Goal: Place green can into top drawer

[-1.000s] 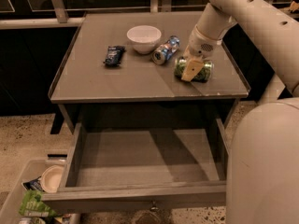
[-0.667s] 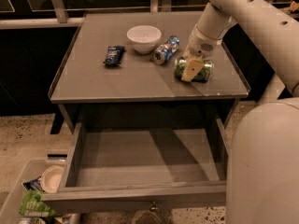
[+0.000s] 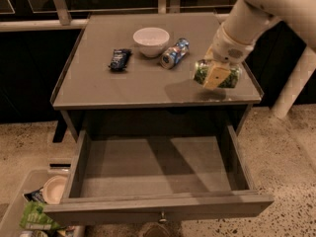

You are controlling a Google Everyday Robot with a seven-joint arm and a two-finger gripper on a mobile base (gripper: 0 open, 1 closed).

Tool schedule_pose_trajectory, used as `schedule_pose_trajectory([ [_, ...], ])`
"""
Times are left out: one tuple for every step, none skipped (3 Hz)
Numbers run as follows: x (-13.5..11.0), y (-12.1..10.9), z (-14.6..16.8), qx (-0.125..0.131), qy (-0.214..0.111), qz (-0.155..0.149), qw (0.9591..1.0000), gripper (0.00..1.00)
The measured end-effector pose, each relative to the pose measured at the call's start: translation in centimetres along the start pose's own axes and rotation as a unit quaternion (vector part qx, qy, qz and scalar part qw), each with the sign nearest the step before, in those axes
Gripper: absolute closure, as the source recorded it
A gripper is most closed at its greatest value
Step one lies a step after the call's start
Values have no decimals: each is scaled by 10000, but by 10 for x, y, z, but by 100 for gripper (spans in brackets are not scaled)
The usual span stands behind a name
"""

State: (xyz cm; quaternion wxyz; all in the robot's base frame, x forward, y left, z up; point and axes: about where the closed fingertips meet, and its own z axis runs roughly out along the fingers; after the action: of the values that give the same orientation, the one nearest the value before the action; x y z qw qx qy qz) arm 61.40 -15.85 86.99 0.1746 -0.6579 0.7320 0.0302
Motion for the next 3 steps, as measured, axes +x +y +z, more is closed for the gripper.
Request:
schedule_pose_trajectory([
  [-16, 48, -46, 667, -459, 30, 9967, 100],
  [-31, 96, -42, 927, -1006, 2, 9906, 100],
  [-11, 143, 21, 714, -1584, 161, 9847, 100],
])
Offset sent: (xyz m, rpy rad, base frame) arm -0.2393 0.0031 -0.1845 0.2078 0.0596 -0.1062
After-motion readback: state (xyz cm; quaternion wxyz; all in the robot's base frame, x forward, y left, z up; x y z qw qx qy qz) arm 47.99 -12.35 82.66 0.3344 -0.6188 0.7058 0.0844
